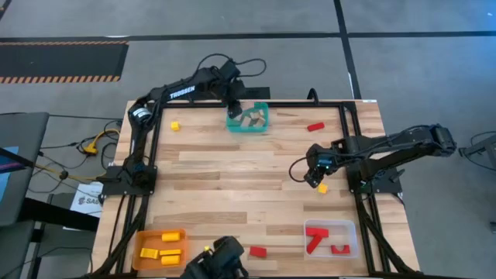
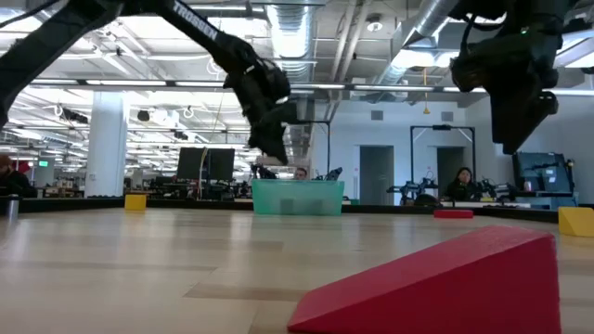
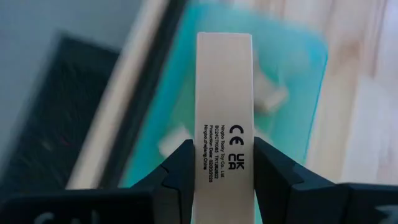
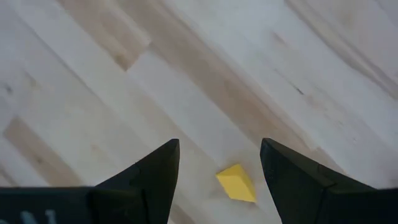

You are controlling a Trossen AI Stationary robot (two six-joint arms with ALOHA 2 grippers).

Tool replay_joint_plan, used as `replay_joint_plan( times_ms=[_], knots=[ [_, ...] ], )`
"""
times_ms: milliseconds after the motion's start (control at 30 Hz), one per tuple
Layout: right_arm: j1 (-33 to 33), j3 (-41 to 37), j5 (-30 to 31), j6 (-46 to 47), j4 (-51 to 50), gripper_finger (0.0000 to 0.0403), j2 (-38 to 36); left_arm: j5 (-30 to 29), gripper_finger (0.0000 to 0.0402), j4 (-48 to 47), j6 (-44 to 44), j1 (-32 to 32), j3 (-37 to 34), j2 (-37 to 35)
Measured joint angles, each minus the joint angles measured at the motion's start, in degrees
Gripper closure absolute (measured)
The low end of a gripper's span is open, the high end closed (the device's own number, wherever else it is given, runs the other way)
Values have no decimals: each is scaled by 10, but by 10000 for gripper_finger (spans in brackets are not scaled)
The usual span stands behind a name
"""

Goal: Sort & place blocks by color
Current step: Put the light brown block into the blue bin, then put the red block into the transparent bin

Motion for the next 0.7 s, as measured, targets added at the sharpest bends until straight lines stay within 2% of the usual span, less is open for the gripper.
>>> replay_joint_plan(
  times_ms=[167, 300, 567, 700],
  knots=[
    [-37, 0, 7, 12, -7, 159, 0, 6, 306, -36, -3, 0, 0, 29],
    [-85, 0, 25, 10, -11, 159, 0, 13, 296, -11, -20, -14, 1, 35],
    [-202, 0, 61, -36, 6, 159, 0, -11, 120, 17, -40, -36, 13, 36],
    [-283, 0, 63, -82, 62, 159, 0, -34, 78, -7, -44, -36, 47, 36]
  ],
)
